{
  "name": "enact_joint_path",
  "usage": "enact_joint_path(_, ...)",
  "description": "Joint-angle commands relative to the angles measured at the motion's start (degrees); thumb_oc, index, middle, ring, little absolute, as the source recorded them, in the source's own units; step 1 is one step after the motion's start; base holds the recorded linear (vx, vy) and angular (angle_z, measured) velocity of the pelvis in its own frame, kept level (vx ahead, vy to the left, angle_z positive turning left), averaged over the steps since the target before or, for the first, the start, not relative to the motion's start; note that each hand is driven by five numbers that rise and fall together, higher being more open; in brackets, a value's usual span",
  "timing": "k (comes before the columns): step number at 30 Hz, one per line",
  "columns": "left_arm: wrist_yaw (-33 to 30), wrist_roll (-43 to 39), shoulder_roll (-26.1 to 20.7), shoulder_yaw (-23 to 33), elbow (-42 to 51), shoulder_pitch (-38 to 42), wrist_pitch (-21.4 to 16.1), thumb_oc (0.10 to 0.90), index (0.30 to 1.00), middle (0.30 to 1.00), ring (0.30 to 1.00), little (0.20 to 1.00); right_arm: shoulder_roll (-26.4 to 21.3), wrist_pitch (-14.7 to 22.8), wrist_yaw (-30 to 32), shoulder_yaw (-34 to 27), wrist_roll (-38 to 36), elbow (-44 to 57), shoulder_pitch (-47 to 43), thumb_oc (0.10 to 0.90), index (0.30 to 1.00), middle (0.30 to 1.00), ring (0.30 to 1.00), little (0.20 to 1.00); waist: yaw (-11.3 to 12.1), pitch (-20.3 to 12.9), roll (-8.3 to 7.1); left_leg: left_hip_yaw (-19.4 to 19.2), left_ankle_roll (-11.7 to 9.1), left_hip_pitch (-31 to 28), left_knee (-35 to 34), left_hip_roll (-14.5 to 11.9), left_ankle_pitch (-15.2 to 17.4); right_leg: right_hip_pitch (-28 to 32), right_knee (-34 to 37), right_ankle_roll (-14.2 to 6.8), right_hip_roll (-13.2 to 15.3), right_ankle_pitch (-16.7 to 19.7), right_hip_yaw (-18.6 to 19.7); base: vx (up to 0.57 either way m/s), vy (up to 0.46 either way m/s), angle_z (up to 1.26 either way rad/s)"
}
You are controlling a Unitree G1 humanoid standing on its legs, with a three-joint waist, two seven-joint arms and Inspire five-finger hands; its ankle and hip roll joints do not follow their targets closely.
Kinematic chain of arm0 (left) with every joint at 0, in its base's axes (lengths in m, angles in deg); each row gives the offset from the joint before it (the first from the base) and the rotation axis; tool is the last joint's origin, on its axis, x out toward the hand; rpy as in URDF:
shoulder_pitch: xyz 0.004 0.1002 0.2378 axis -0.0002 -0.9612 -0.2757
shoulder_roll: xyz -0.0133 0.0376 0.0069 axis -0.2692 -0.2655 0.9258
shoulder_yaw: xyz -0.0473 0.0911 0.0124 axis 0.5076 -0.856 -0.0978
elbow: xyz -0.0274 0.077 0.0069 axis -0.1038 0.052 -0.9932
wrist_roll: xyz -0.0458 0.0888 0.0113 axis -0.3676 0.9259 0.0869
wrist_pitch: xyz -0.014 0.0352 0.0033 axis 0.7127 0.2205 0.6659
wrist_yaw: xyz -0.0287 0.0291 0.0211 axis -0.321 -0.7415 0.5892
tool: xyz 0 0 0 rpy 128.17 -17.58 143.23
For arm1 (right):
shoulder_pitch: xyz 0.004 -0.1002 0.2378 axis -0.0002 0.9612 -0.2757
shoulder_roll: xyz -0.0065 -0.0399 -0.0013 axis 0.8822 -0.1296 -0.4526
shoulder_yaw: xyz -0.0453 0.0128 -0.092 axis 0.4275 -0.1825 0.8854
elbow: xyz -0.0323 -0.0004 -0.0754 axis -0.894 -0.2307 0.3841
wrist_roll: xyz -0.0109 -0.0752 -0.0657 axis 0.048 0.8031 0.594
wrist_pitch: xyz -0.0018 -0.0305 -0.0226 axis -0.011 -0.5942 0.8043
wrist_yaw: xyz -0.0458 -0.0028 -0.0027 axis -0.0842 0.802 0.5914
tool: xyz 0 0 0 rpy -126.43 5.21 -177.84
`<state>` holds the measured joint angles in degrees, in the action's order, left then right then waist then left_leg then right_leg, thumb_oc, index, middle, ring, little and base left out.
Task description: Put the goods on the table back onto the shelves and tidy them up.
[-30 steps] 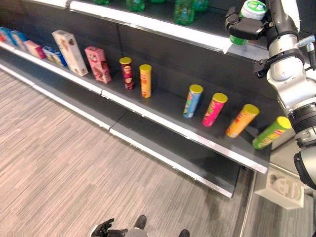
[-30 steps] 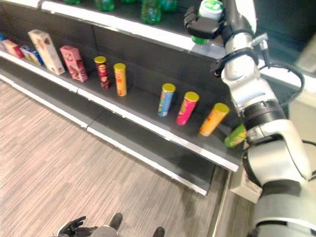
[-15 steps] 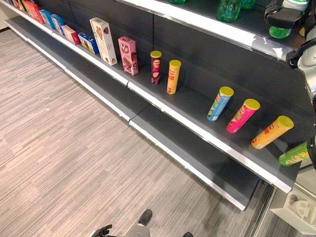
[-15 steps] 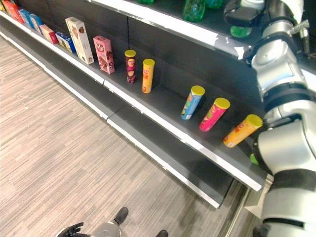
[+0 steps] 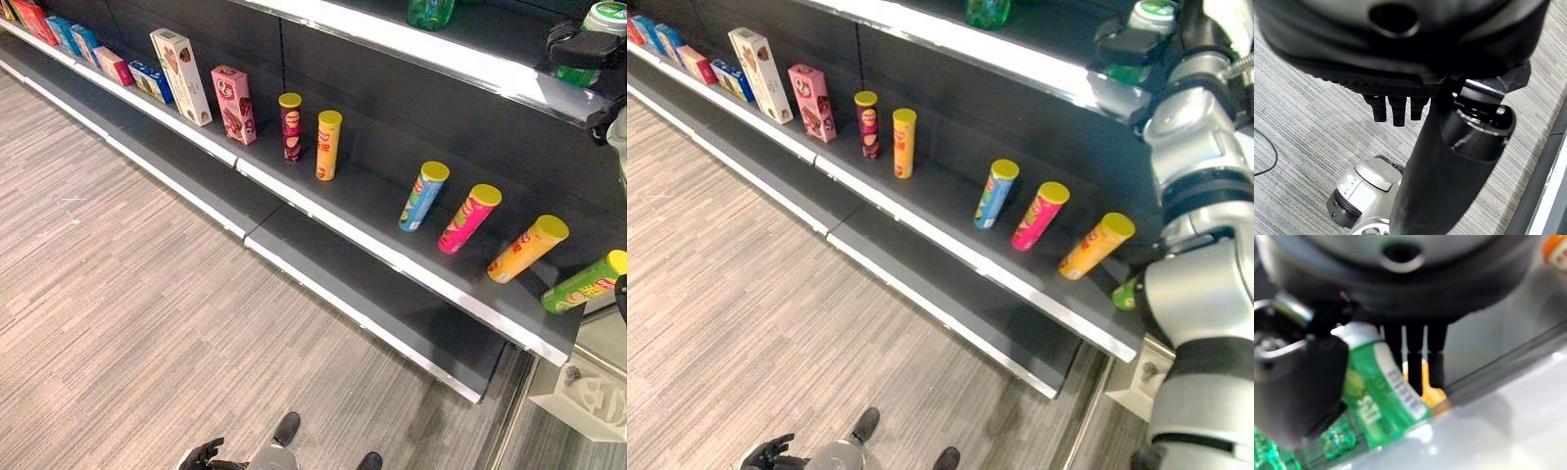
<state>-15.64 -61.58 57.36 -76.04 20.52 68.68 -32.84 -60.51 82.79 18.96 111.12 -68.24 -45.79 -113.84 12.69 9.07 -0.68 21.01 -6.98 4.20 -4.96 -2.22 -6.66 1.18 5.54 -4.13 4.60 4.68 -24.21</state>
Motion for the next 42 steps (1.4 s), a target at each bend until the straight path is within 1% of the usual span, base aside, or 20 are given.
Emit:
enact_joint_path(1,-1.06,-0.05,-4.35,-1.51,-1.28,0.51,-2.31,0.8,0.9,0.9,0.9,0.9,-2.7,1.73,3.02,2.72,-0.16,0.76,-6.1,0.8,0.9,0.9,0.9,0.9,0.26,-2.53,-4.72,-8.42,0.65,-2.8,-0.04,2.19,5.97,2.26,-0.54,-3.63,1.61,-4.21,3.4,0.01,0.007,-0.15)
enact_joint_path(6,-1.04,0.4,-4.24,-1.88,-1.6,1.28,-2.23,0.8,0.9,0.9,0.9,0.9,-2.62,1.96,4.16,1.43,-1.38,2.03,-6.28,0.8,0.9,0.9,0.9,0.9,-0.21,-2.74,-4.6,-9.1,0.94,-3.2,-0.04,2.2,6.29,2.32,-0.54,-3.79,1.74,-4.03,3.94,-0.01,0.025,-0.11)
enact_joint_path(8,-1.08,0.67,-4.06,-1.76,-1.53,1.24,-2.0,0.8,0.9,0.9,0.9,0.9,-4.28,2.86,6.09,-0.73,-3.01,7.23,-6.13,0.8,0.9,0.9,0.9,0.9,-0.54,-2.82,-4.58,-9.51,1.11,-3.34,-0.04,2.16,6.54,2.32,-0.54,-3.98,1.83,-3.94,4.18,0.0,0.073,-0.04)
enact_joint_path(10,-1.04,0.98,-3.83,-0.55,-1.8,0.55,-1.61,0.8,0.9,0.9,0.9,0.9,-7.66,4.94,8.46,-4.96,-4.34,22.22,-3.75,0.8,0.9,0.9,0.9,0.9,-1.79,-2.91,-4.83,-10.77,1.56,-3.78,-0.04,1.98,7.15,1.87,-0.54,-4.33,1.98,-3.44,5.46,0.02,0.115,-0.13)
enact_joint_path(12,-0.84,2.1,-3.33,2.63,-2.38,-0.41,-0.62,0.8,0.9,0.9,0.9,0.9,-11.18,7.56,8.85,-14.86,-4.84,45.0,6.76,0.8,0.9,0.9,0.9,0.9,-4.22,-3.03,-4.91,-13.38,2.29,-4.71,-0.04,1.86,8.21,1.16,-0.54,-4.68,2.04,-2.88,7.9,0.03,0.16,-0.55)
enact_joint_path(15,0.0,3.82,-2.9,6.69,-1.81,-1.6,-0.46,0.8,0.9,0.9,0.9,0.9,-17.19,12.89,5.14,-31.59,-8.21,65.1,26.28,0.8,0.9,0.9,0.9,0.9,-8.26,-2.82,-6.3,-19.52,3.87,-6.81,-0.04,1.89,10.07,-0.7,-0.54,-5.77,2.25,-0.35,13.39,-0.01,0.281,-1.07)
enact_joint_path(18,1.14,5.19,-2.5,7.82,-1.2,-1.86,-0.67,0.8,0.9,0.9,0.9,0.9,-16.29,16.04,1.59,-46.06,-13.76,73.32,43.99,0.8,0.9,0.9,0.9,0.9,-11.75,-1.48,-7.12,-24.46,5.27,-8.66,-0.04,2.29,11.43,-3.17,-2.52,-7.19,2.54,2.13,18.26,-0.12,0.231,-1.93)
enact_joint_path(19,2.0,6.89,-2.87,7.24,-0.79,-1.73,-1.17,0.8,0.9,0.9,0.9,0.9,-14.46,16.96,-0.37,-49.35,-16.71,76.01,48.83,0.8,0.9,0.9,0.9,0.9,-13.66,0.33,-7.33,-28.31,5.95,-9.88,-0.04,1.96,11.8,-6.53,-6.16,-8.11,2.0,3.37,21.08,-0.25,0.23,-1.22)
enact_joint_path(21,2.6,7.5,-3.47,6.74,0.74,-1.73,-1.48,0.8,0.9,0.9,0.9,0.9,-13.72,17.37,-1.38,-50.72,-17.91,77.2,51.4,0.8,0.9,0.9,0.9,0.9,-14.07,1.22,-7.12,-30.99,6.21,-10.57,-0.04,1.46,11.95,-7.83,-7.78,-8.39,1.8,3.42,21.53,-0.17,0.109,-1.31)
enact_joint_path(23,2.98,7.7,-3.95,6.8,2.07,-1.88,-1.62,0.8,0.9,0.9,0.9,0.9,-13.7,17.5,-1.43,-51.51,-17.83,77.9,52.54,0.8,0.9,0.9,0.9,0.9,-14.2,1.31,-6.71,-33.36,6.22,-10.98,-0.04,0.71,11.97,-7.59,-8.14,-8.22,3.2,3.03,18.65,-0.08,0.007,-2.05)
enact_joint_path(24,3.41,7.48,-4.2,7.2,3.44,-1.68,-1.53,0.8,0.9,0.9,0.9,0.9,-13.81,16.97,-1.33,-53.28,-17.01,78.31,55.43,0.8,0.9,0.9,0.9,0.9,-14.36,1.13,-5.89,-36.38,6.1,-11.67,-0.04,-0.7,12.1,-6.31,-8.84,-7.5,5.57,2.0,13.29,-0.16,-0.058,-1.01)
enact_joint_path(25,3.62,6.81,-4.62,7.54,4.91,-1.97,-1.38,0.8,0.9,0.9,0.9,0.9,-13.54,16.54,-0.77,-54.87,-16.59,77.98,57.11,0.8,0.9,0.9,0.9,0.9,-13.35,0.17,-5.81,-41.48,6.11,-11.69,-0.04,-1.88,11.66,-4.6,-10.92,-7.47,9.96,2.11,5.39,-0.07,-0.043,-0.61)
enact_joint_path(27,3.68,6.44,-4.38,7.89,5.54,-2.44,-1.27,0.8,0.9,0.9,0.9,0.9,-12.31,15.74,-0.42,-55.91,-16.14,77.35,58.56,0.8,0.9,0.9,0.9,0.9,-12.83,-0.7,-5.98,-43.62,5.87,-12.25,-0.04,-2.28,12.51,-3.19,-11.61,-8.84,12.33,3.14,1.98,0.0,-0.081,-1.73)
enact_joint_path(29,4.44,6.88,-4.1,8.11,5.76,-2.52,-0.93,0.8,0.9,0.9,0.9,0.9,-11.58,14.39,0.08,-58.63,-14.6,76.92,61.66,0.8,0.9,0.9,0.9,0.9,-12.97,-1.83,-6.8,-44.47,5.66,-12.93,-0.04,-1.98,13.44,-2.25,-9.2,-9.93,12.61,4.28,1.92,0.1,-0.189,-1.44)
enact_joint_path(30,5.02,7.62,-4.14,7.82,5.8,-2.56,-0.97,0.8,0.9,0.9,0.9,0.9,-11.4,13.89,0.82,-63.13,-13.45,76.91,66.03,0.8,0.9,0.9,0.9,0.9,-12.99,-3.27,-7.5,-44.9,4.68,-13.07,0.1,-2.39,12.96,0.69,-3.06,-10.09,10.22,3.63,2.53,0.16,-0.252,0.37)
enact_joint_path(33,5.32,7.84,-4.05,7.35,5.98,-2.7,-0.91,0.8,0.9,0.9,0.9,0.9,-11.62,14.39,0.69,-65.57,-14.23,77.35,68.35,0.8,0.9,0.9,0.9,0.9,-13.18,-3.71,-7.6,-46.24,4.0,-12.9,0.01,-3.12,11.23,1.28,-1.22,-9.09,8.98,3.8,2.33,0.01,-0.202,0.0)
enact_joint_path(38,5.93,7.4,-3.06,6.49,6.24,-2.88,-0.84,0.8,0.9,0.9,0.9,0.9,-12.88,15.62,-0.54,-67.97,-18.04,76.43,71.18,0.8,0.9,0.9,0.9,0.9,-15.79,-4.35,-5.66,-45.91,1.11,-13.44,1.49,-7.85,8.82,2.19,-0.66,-5.77,3.93,-0.84,4.37,0.04,-0.259,-0.21)
enact_joint_path(40,6.25,6.92,-3.48,6.35,6.73,-2.59,-0.84,0.8,0.9,0.9,0.9,0.9,-12.48,16.35,-2.36,-67.75,-22.04,76.34,71.79,0.8,0.9,0.9,0.9,0.9,-16.23,-3.64,-5.47,-44.02,-0.32,-11.58,7.24,-10.49,9.96,2.94,-0.73,-4.51,1.84,-3.35,6.11,0.02,-0.248,0.0)
enact_joint_path(41,6.26,6.91,-3.49,6.33,6.81,-2.58,-0.82,0.8,0.9,0.9,0.9,0.9,-12.51,16.38,-2.47,-67.94,-22.2,76.35,71.91,0.8,0.9,0.9,0.9,0.9,-16.25,-3.34,-5.76,-44.87,-0.07,-10.79,8.1,-10.64,9.24,2.56,-0.76,-3.95,1.99,-2.61,5.18,-0.03,-0.269,-0.07)
enact_joint_path(42,6.36,6.31,-4.16,6.11,7.46,-2.45,-0.86,0.8,0.9,0.9,0.9,0.9,-12.81,17.42,-3.48,-67.32,-25.38,76.77,70.78,0.8,0.9,0.9,0.9,0.9,-15.72,-1.85,-6.34,-42.5,-0.1,-7.75,15.55,-11.93,9.4,3.0,-0.89,-2.38,1.06,-3.57,6.17,-0.12,-0.253,-0.09)
